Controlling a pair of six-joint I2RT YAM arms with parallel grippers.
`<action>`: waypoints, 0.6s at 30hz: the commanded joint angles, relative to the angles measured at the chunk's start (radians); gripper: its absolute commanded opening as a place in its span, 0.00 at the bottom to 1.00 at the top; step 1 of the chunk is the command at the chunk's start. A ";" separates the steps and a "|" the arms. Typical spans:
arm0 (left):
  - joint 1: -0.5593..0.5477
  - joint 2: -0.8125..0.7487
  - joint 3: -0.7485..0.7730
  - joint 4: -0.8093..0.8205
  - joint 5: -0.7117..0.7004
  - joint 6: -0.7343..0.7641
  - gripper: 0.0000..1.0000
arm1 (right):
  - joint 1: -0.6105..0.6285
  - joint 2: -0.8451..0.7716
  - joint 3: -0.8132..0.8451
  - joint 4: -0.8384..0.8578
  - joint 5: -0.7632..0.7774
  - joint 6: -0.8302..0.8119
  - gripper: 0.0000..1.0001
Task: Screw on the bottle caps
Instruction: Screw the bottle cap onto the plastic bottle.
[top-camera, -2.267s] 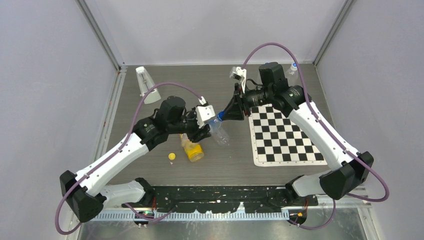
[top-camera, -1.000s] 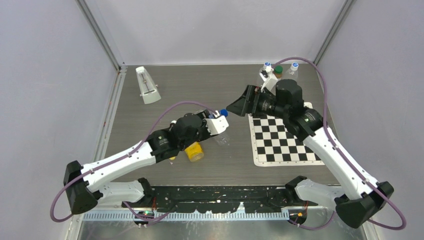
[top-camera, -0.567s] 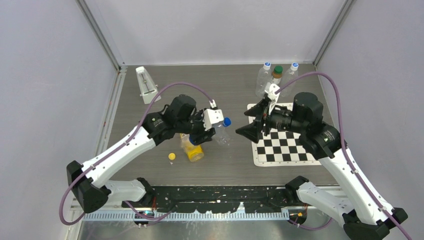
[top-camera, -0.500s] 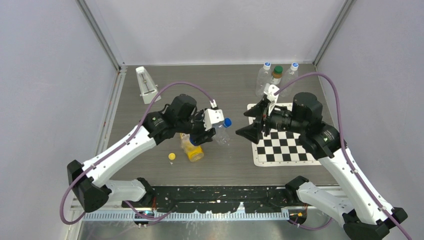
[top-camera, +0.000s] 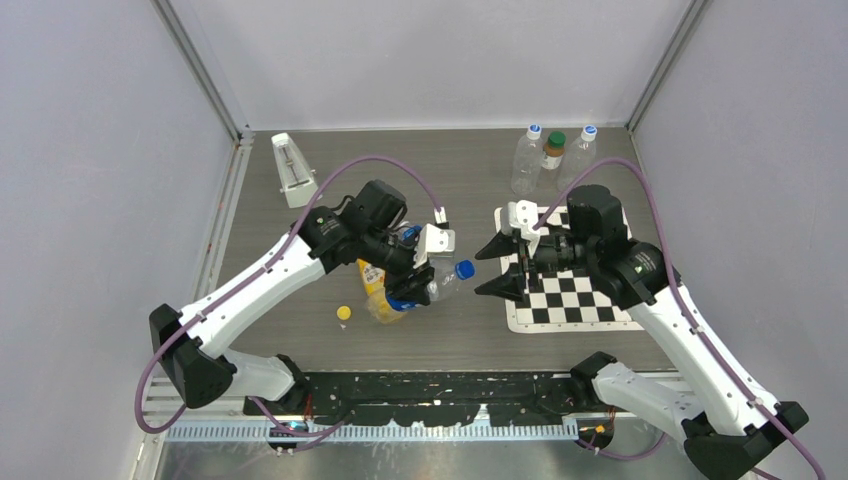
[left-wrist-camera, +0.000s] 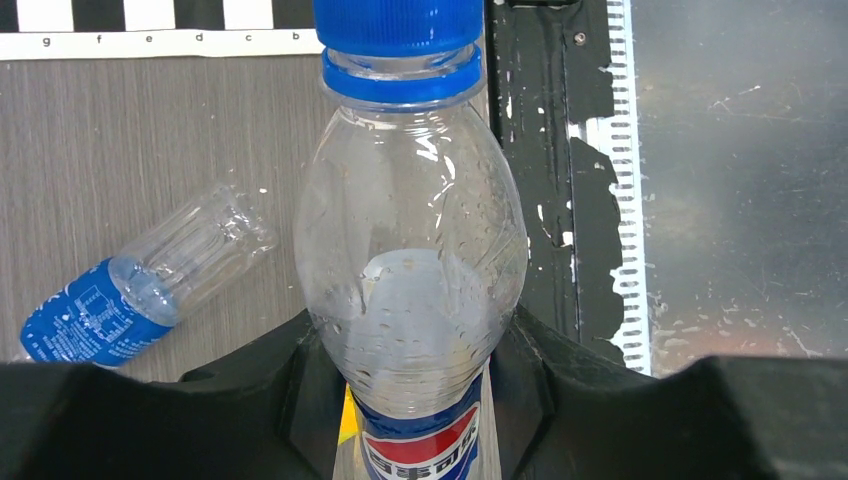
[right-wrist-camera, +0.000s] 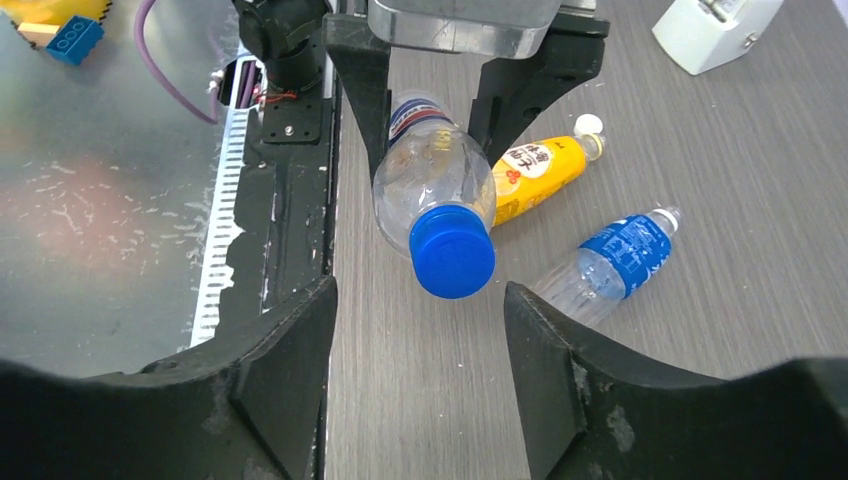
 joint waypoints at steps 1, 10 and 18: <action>0.008 -0.002 0.037 -0.018 0.057 0.028 0.00 | -0.001 0.026 0.040 -0.010 -0.051 -0.043 0.64; 0.008 0.013 0.051 -0.026 0.071 0.034 0.00 | -0.001 0.060 0.063 -0.001 -0.060 -0.037 0.62; 0.008 0.026 0.067 -0.035 0.078 0.035 0.00 | 0.001 0.091 0.088 -0.021 -0.093 -0.035 0.52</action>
